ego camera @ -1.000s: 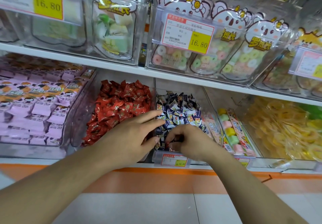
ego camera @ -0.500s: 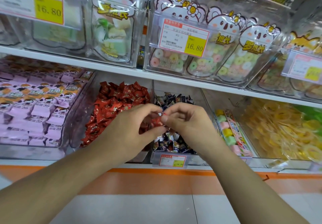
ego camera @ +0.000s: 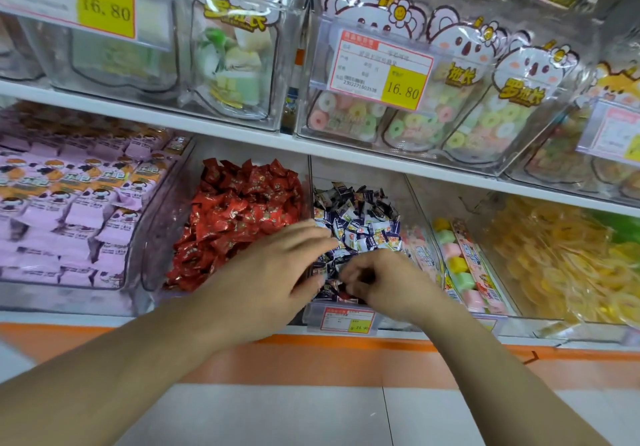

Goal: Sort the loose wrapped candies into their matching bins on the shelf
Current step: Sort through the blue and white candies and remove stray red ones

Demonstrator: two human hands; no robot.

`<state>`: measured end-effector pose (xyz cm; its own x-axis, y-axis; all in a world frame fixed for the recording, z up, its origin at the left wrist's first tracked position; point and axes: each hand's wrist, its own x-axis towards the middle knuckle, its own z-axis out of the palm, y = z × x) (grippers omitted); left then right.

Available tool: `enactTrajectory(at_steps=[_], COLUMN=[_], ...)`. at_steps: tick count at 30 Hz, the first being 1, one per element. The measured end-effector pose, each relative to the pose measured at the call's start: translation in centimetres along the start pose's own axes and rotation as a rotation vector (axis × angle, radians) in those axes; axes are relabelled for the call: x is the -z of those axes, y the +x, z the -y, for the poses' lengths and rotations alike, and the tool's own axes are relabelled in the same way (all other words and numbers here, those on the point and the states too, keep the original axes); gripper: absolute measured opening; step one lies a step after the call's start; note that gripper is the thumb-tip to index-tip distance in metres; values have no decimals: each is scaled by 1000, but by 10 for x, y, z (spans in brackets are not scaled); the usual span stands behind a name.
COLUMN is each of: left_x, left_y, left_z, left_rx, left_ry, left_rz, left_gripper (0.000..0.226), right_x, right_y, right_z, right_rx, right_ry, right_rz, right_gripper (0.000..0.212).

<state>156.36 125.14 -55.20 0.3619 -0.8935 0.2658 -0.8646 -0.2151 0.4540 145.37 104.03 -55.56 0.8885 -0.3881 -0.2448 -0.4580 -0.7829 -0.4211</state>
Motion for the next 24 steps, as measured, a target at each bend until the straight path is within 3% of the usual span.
enactTrajectory(at_steps=[6,10,13,18,24], left_x=[-10,-9,-9,-9,-4], left_y=[2,2,1,2,1], left_z=[10,11,11,11,5], left_rx=[-28,-41,-41,-24,46], left_ry=[-34,-41,-28,-20,-86], left_rz=[19,10,9,3,-81], left_gripper=[47,46,46,47,49], right_x=[5,4,1,5,27], right_y=[6,4,3,-1,-12], right_z=[-3,-1,-2,-1,11], right_rx=[-43,-39,-47,-36,55], right_ry=[-64,4,102,225,569], right_rz=[75,112,56,-73,-315], right_gripper=[30,23,19,33,20])
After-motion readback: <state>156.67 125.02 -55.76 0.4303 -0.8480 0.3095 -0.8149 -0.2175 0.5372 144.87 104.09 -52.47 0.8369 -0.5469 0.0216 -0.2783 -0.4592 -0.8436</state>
